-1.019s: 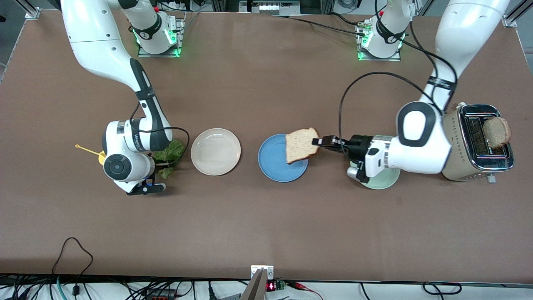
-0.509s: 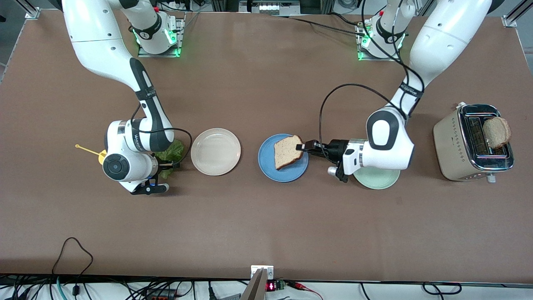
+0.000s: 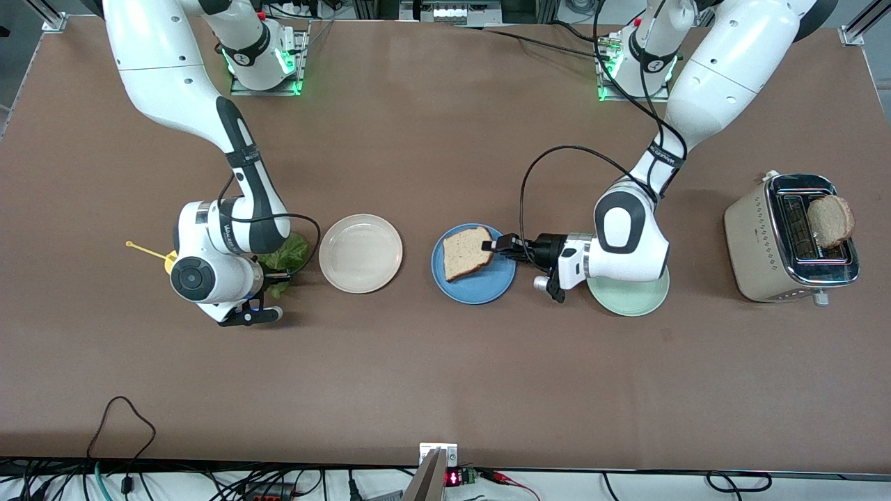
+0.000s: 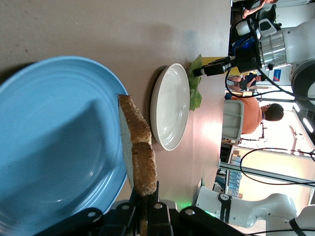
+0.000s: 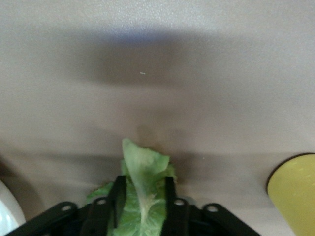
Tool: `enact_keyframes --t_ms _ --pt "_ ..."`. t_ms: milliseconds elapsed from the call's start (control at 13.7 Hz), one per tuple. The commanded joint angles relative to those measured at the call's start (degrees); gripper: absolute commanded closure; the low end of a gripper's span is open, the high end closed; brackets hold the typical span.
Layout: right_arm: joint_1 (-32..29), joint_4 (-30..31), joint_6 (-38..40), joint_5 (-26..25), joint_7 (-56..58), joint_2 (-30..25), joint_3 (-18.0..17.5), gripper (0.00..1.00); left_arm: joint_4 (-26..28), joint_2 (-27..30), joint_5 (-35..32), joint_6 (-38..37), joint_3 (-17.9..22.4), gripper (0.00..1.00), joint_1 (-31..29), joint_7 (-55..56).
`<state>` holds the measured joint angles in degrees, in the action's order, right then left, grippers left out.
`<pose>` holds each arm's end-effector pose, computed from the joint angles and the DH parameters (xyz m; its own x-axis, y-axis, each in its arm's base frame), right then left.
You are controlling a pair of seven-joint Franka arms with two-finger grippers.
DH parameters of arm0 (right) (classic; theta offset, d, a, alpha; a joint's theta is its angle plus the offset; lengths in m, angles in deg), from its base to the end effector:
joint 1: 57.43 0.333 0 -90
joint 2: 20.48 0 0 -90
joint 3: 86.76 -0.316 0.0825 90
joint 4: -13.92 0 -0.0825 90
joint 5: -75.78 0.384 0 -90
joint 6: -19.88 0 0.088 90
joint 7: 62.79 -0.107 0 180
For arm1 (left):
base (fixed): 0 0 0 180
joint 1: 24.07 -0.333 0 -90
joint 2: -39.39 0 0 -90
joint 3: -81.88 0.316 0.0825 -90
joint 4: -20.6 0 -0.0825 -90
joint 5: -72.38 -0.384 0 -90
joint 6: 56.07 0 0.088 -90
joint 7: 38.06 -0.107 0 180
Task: Make sandwich in blue plate with both arms
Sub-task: 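Lower the bread onto the blue plate and open the left gripper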
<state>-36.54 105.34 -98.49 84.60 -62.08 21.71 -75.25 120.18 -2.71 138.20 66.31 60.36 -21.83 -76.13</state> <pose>0.6541 0.1309 0.1876 0.9628 0.1135 -0.2454 0.1217 -0.9924 0.0183 0.5912 -0.2807 0.1856 0.9777 -0.2009 -0.0619 -0.0305 -0.4266 0.9039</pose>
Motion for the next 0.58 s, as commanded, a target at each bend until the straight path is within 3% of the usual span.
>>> enact_keyframes --t_ms 0,146,364,437,509 --pt "-0.2 0.2 -0.1 0.6 1.8 -0.7 -0.2 0.87 0.7 -0.3 2.3 2.4 0.3 1.00 1.7 -2.4" --pt "-0.1 0.0 0.1 0.6 4.0 -0.9 -0.2 0.99 0.5 -1.4 2.3 3.0 0.2 1.00 2.2 -2.7" --pt "0.3 -0.9 0.6 0.7 6.2 -1.5 -0.2 1.00 0.4 -1.4 2.1 2.8 0.3 0.86 1.5 -2.6" --pt "0.7 -1.7 0.7 0.4 7.8 -2.3 -0.1 1.00 0.3 -1.2 2.0 2.6 0.3 0.87 1.4 -2.4" --pt "0.8 -2.6 0.9 0.3 9.8 -2.9 -0.2 1.00 0.3 -1.2 2.0 2.6 0.3 0.77 1.4 -2.4"
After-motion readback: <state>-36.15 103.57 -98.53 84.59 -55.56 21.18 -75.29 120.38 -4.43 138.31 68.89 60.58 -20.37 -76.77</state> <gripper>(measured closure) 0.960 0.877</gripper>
